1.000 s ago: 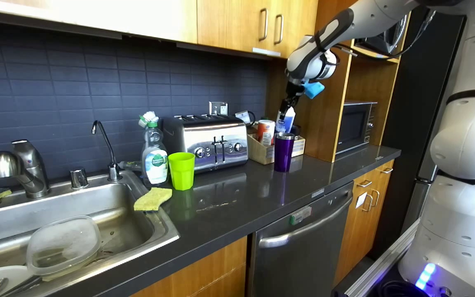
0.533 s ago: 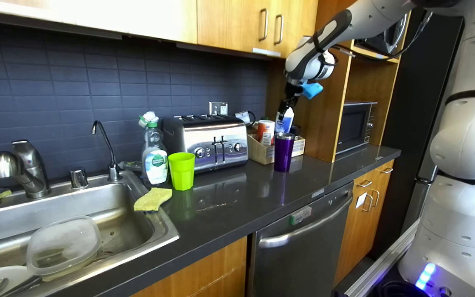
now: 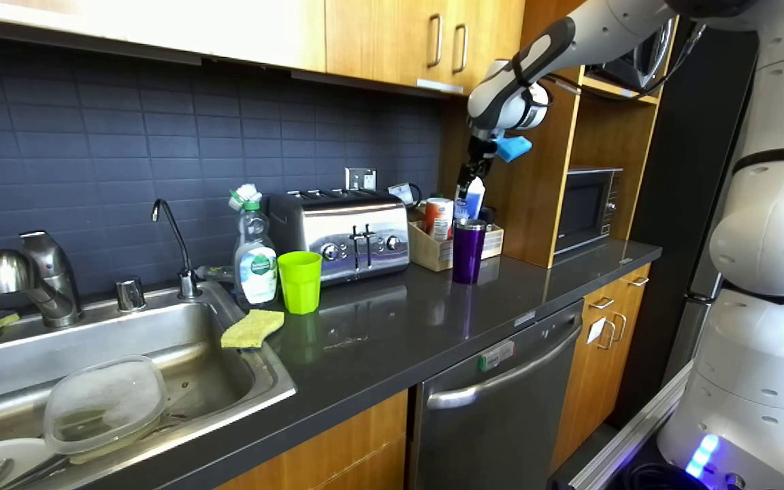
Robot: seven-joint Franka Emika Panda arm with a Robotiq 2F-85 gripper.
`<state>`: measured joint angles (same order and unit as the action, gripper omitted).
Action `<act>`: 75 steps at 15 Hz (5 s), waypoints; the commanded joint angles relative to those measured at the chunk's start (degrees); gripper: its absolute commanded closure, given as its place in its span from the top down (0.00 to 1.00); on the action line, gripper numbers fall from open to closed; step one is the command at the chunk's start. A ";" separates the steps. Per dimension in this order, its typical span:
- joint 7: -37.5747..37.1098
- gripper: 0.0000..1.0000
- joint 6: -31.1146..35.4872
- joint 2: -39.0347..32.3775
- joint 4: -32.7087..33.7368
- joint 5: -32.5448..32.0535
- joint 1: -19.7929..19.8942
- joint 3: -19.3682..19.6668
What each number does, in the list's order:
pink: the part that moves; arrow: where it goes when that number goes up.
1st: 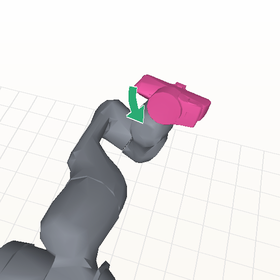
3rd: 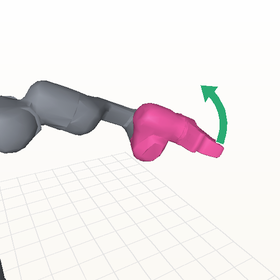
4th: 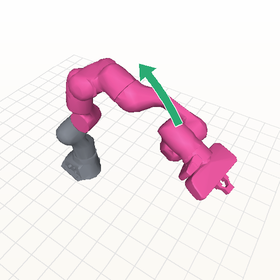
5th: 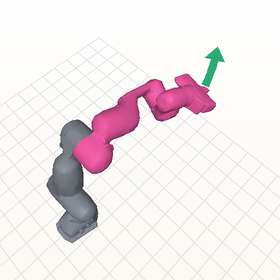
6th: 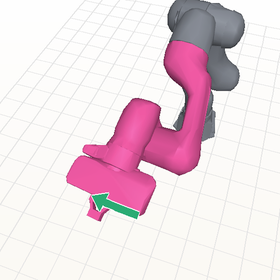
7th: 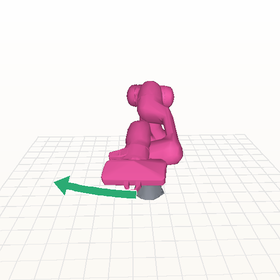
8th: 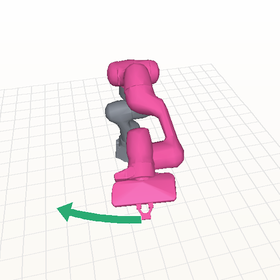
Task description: Pick up the blue container from the table and place it next to the red container in the box
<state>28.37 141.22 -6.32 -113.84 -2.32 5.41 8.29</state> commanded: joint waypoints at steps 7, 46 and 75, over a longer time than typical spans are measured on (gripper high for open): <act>-2.51 0.61 -3.69 -2.46 4.38 -1.13 1.37 -0.99; -11.88 0.61 -12.03 -10.13 14.41 -0.14 2.70 -1.41; -13.70 1.00 -10.29 -10.59 14.41 2.59 3.15 -2.17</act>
<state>15.17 131.43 -16.37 -101.20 -0.70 7.68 7.17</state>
